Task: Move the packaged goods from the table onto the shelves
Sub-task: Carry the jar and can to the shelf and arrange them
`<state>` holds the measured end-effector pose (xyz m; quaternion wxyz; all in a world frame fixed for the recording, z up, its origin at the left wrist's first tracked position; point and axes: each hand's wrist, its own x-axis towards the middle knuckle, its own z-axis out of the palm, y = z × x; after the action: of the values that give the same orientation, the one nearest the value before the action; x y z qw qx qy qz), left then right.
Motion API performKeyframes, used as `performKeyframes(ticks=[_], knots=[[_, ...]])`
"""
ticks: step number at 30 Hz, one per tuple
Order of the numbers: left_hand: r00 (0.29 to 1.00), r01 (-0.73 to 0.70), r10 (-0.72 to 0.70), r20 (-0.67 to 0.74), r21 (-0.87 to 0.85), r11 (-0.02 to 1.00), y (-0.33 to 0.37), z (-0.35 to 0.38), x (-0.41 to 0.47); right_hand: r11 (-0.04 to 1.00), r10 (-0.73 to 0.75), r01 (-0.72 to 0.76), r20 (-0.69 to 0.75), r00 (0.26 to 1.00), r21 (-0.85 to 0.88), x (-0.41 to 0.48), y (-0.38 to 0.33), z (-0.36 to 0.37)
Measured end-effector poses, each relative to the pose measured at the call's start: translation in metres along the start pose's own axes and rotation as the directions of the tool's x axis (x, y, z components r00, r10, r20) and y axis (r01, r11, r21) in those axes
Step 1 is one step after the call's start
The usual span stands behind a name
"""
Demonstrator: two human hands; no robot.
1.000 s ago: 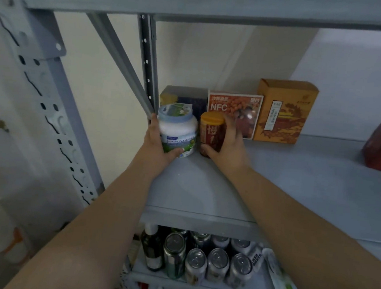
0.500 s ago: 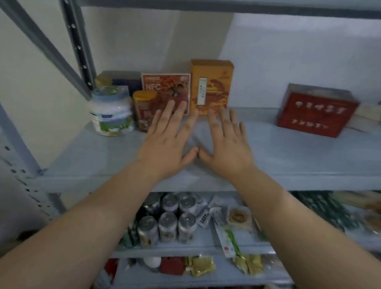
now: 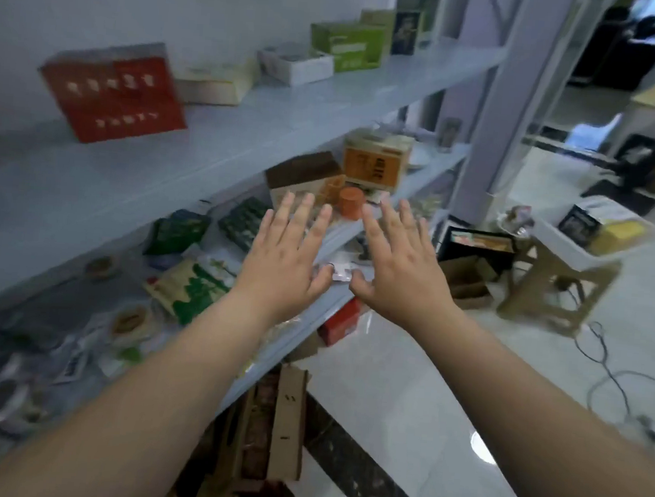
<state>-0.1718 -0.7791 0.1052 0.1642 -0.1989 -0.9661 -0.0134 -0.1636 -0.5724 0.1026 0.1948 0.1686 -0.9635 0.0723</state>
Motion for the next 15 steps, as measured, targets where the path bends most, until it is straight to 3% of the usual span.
performKeyframes(ticks=[8, 15], knots=[[0.922, -0.354, 0.377, 0.093, -0.195, 0.915, 0.212, 0.058, 0.085, 0.902, 0.422, -0.421, -0.004, 0.906, -0.1, -0.139, 0.168, -0.028], [0.737, -0.625, 0.671, 0.082, -0.294, 0.723, 0.357, 0.099, 0.141, 0.678, 0.722, -0.709, -0.004, 0.692, -0.194, -0.231, 0.255, -0.044]])
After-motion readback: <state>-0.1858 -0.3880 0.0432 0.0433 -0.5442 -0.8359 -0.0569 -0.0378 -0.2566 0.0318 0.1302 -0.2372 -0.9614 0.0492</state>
